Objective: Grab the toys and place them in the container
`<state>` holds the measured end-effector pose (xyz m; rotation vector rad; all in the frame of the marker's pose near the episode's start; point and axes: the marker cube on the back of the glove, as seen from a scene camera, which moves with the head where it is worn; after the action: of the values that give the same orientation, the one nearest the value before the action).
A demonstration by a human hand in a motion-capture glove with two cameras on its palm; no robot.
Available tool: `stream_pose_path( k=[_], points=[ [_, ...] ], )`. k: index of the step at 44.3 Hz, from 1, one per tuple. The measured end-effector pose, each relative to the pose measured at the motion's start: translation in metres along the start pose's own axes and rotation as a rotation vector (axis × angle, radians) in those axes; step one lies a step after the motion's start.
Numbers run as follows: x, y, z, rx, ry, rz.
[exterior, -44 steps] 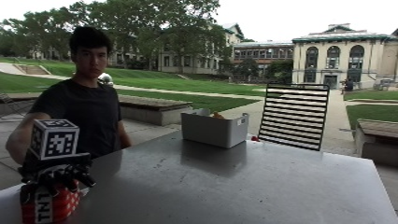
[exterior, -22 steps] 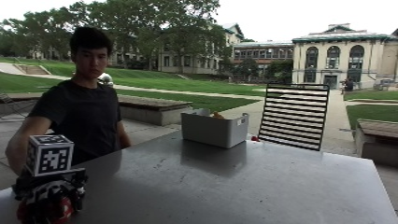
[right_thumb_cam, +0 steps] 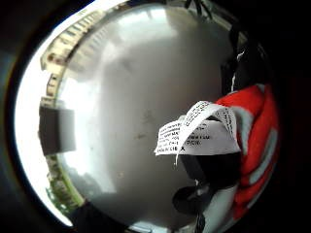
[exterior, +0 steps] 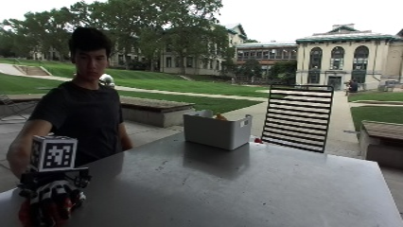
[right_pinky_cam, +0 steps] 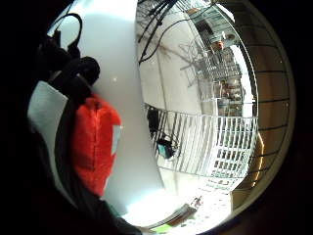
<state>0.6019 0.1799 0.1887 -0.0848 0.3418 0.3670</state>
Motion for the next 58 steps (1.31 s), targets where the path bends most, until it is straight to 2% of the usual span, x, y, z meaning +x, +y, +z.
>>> stream_pose_path(
  k=[13,23,33,40,58],
  points=[
    [-0.010,-0.002,-0.018,0.046,-0.009,0.002],
    [-0.033,-0.012,-0.059,0.041,-0.083,0.029],
    [-0.078,-0.038,-0.161,0.186,-0.071,0.062],
    [-0.135,-0.047,-0.250,0.260,-0.133,0.020],
    [-0.310,-0.049,-0.393,0.283,-0.216,-0.115]
  ],
)
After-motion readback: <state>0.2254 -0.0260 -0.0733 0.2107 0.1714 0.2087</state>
